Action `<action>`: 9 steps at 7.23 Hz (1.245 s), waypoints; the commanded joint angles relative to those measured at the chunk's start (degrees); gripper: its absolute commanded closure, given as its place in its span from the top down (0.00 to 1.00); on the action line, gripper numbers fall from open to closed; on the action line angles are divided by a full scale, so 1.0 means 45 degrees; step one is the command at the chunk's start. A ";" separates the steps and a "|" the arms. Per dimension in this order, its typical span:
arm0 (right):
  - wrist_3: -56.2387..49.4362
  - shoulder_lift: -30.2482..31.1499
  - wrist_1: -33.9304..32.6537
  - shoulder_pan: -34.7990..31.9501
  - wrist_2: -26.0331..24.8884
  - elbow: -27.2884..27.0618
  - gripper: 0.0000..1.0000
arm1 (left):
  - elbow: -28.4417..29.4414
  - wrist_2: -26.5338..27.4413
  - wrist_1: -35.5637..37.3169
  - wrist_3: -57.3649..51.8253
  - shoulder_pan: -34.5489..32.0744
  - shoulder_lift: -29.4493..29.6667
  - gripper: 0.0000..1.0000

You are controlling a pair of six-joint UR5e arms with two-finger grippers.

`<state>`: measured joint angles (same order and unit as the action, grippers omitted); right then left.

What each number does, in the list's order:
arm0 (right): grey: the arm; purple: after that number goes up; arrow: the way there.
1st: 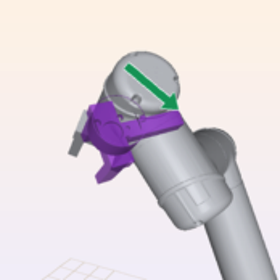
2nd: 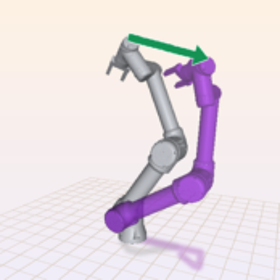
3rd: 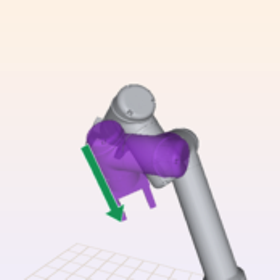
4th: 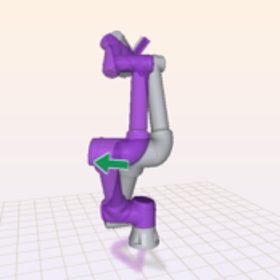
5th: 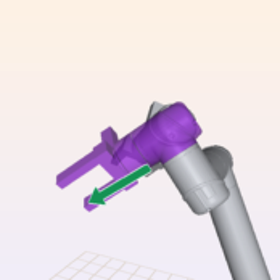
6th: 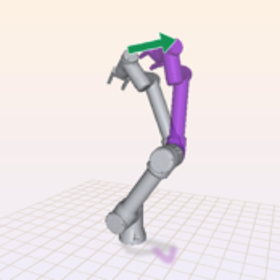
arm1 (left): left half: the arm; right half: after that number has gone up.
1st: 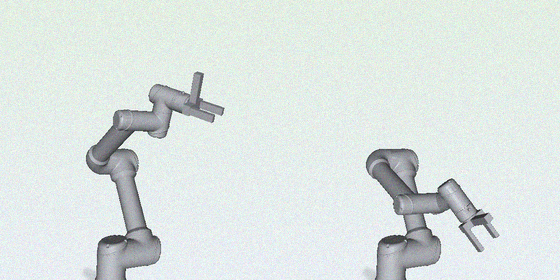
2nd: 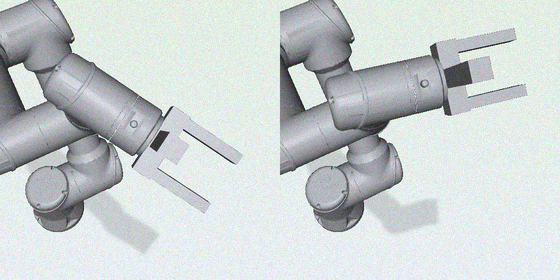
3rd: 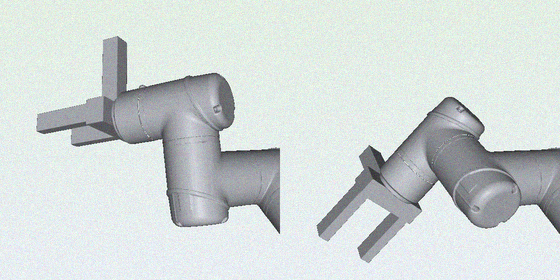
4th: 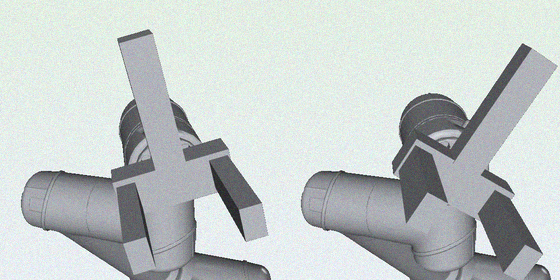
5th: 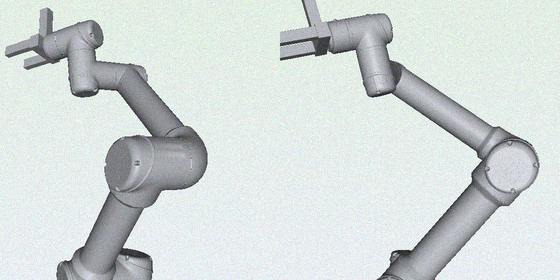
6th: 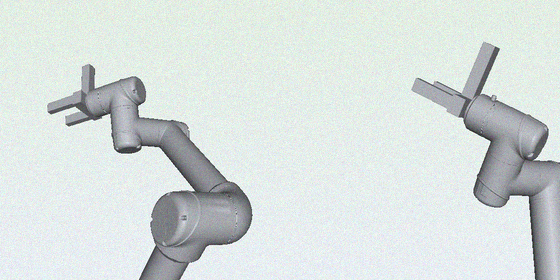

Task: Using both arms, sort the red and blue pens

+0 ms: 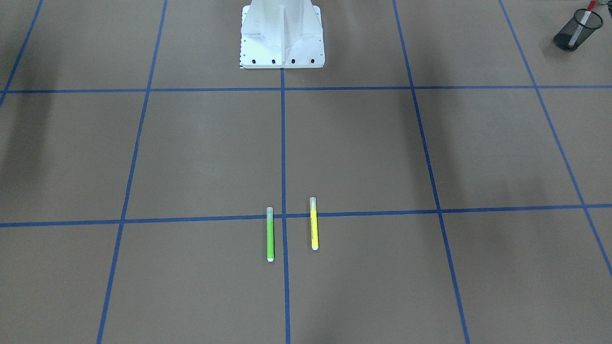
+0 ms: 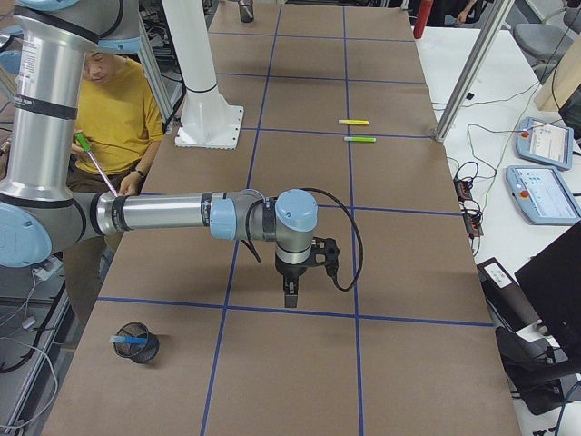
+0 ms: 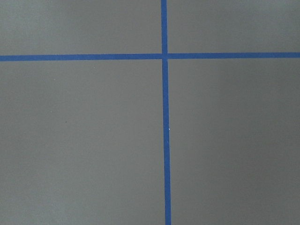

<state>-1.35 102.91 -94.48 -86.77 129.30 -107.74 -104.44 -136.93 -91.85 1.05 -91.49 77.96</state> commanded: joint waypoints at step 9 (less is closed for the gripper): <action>-0.0013 -0.0018 0.0000 0.0005 0.0075 -0.0237 1.00 | -0.0033 -0.0001 -0.0039 0.0000 0.0020 -0.0001 1.00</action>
<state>-1.41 102.81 -94.47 -86.77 129.63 -108.75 -104.59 -136.93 -92.02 1.05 -91.41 77.96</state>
